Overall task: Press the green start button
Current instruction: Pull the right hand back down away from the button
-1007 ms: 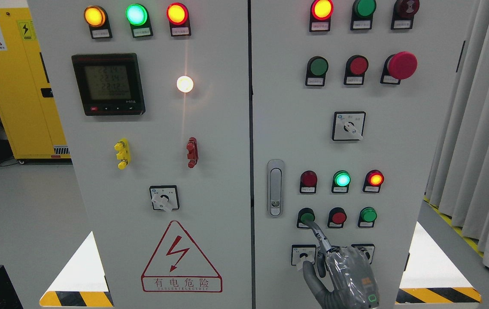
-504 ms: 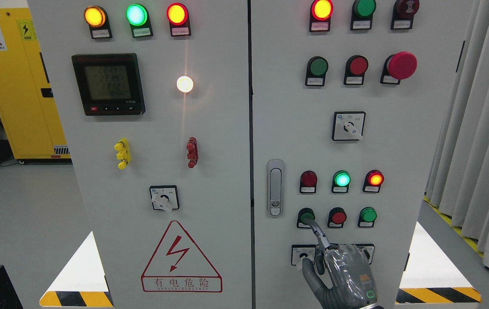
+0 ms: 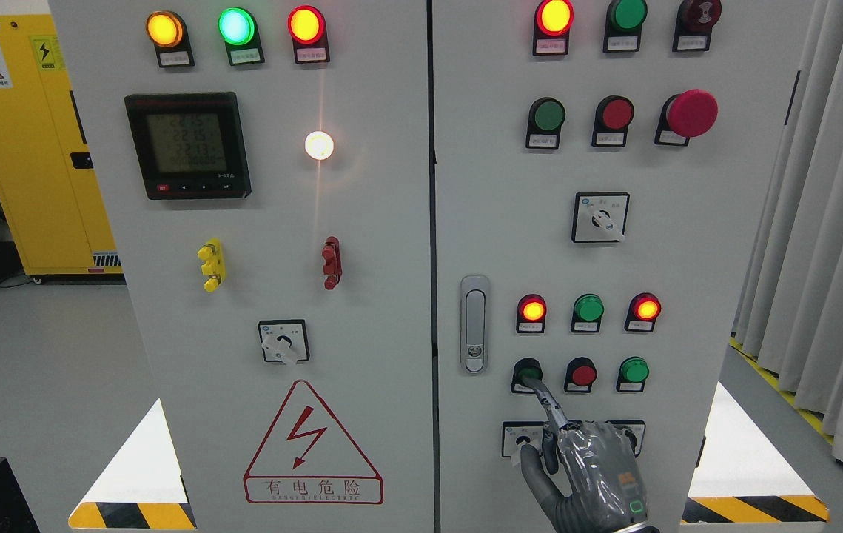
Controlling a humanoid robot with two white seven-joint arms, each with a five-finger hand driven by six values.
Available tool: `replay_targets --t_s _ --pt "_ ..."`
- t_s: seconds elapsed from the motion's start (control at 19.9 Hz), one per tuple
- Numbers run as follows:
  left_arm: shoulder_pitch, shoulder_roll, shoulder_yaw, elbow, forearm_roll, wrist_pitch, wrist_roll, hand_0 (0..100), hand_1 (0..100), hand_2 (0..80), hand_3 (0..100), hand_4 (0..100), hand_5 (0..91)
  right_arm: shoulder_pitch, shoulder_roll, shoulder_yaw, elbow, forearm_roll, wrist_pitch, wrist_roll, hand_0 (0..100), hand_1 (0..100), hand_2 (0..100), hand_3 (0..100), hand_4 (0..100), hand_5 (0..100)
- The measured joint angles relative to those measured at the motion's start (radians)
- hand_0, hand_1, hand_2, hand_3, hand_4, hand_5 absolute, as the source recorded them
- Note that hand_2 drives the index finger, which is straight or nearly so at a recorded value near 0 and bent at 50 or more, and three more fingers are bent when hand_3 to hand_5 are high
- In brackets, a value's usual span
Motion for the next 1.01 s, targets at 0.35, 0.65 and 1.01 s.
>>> replay_targets --t_s 0.35,0.65,1.01 --pt "0.0 0.0 0.0 0.0 0.0 0.0 0.0 12 56 0.0 0 0 0.0 -0.01 0.0 -0.002 0.011 -0.003 0.0 0.0 74 91 4 95 95 100" --pt "0.0 0.0 0.0 0.0 0.0 0.0 0.0 12 56 0.0 0 0 0.0 -0.011 0.0 -0.004 0.013 -0.005 -0.003 0.003 76 91 5 95 95 100" --pt "0.0 0.0 0.0 0.0 0.0 0.0 0.0 12 56 0.0 0 0 0.0 0.011 0.0 -0.005 -0.013 -0.006 -0.004 -0.006 78 91 5 95 95 100"
